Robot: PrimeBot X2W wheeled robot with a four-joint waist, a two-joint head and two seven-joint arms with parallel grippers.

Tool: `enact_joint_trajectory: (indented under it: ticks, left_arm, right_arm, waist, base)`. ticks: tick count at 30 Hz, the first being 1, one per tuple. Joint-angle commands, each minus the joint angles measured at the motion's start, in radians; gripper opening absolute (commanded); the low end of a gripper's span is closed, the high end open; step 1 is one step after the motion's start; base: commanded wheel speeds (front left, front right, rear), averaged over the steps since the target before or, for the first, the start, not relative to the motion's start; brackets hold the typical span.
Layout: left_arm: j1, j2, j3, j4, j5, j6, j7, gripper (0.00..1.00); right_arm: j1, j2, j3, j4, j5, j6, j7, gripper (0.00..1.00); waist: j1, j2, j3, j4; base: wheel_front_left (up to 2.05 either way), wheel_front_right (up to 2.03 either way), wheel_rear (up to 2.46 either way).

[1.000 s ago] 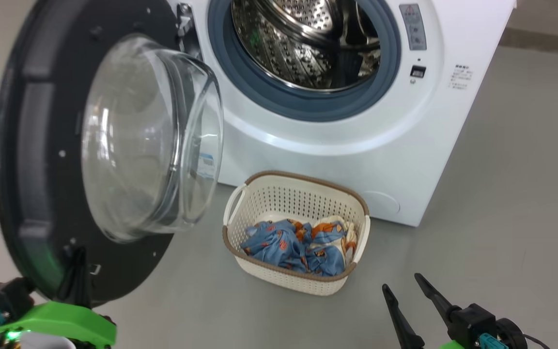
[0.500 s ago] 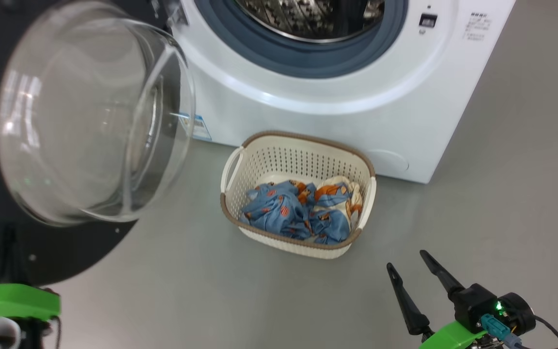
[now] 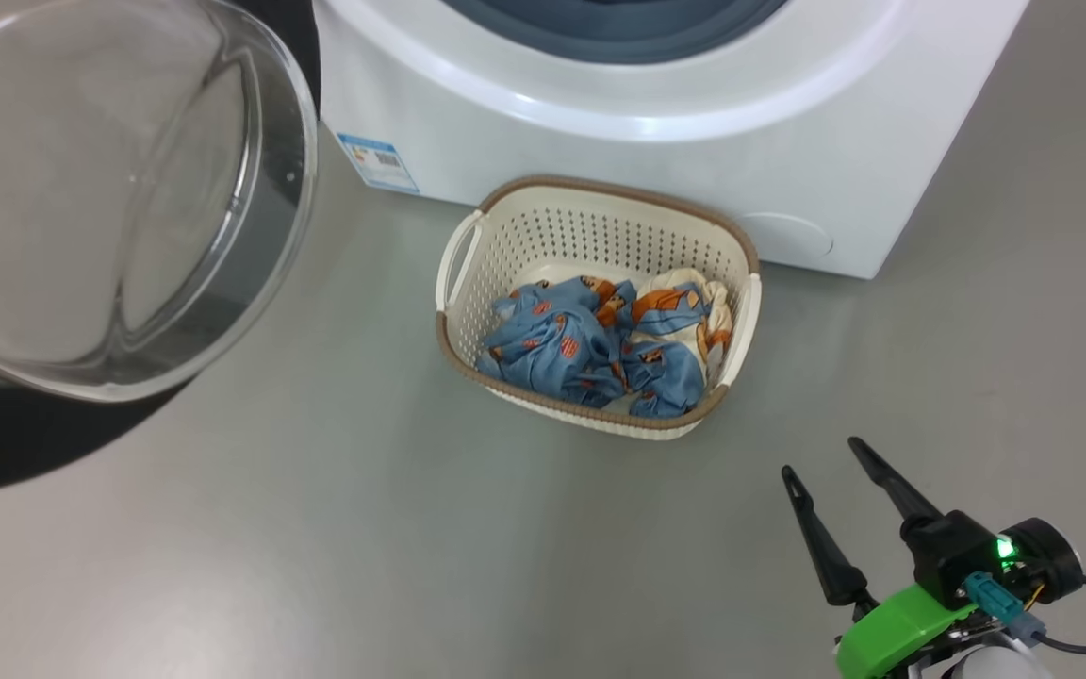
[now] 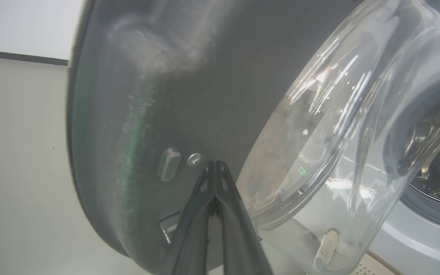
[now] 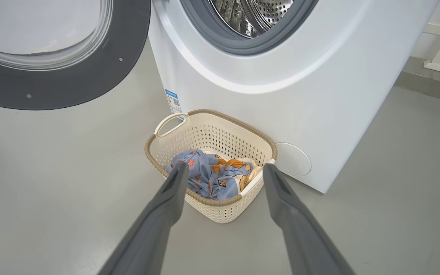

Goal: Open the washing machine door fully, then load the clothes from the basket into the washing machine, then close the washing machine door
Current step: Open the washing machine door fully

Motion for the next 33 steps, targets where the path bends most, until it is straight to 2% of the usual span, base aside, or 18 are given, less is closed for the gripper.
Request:
enact_joint_trajectory:
  ticks: [1,9,20,33]
  left_arm:
    - [-0.043,0.085,0.059,0.012,-0.014,0.000,-0.011,0.00]
    - [-0.122,0.137,0.086,0.145,-0.017,-0.036,-0.023,0.00]
    - [-0.201,0.169,0.074,0.249,0.011,-0.073,-0.030,0.00]
    - [-0.220,0.198,0.063,0.299,0.055,-0.111,-0.032,0.00]
  right_arm:
    - [-0.015,-0.006,0.021,-0.031,-0.011,0.002,0.003,1.00]
    - [-0.007,-0.032,0.018,-0.068,-0.014,0.002,0.031,1.00]
    - [0.002,-0.048,0.024,-0.103,-0.013,0.002,0.056,1.00]
    - [-0.011,-0.015,0.048,-0.061,-0.003,0.002,0.030,1.00]
  waist:
    - [0.0000,0.0000,0.026,0.012]
    - [0.0000,0.0000,0.054,0.025]
    - [0.0000,0.0000,0.065,0.029]
    - [0.0000,0.0000,0.002,-0.001]
  base:
    - [0.00,0.00,0.00]
    - [0.00,0.00,0.00]
    - [0.00,0.00,0.00]
    - [0.00,0.00,0.00]
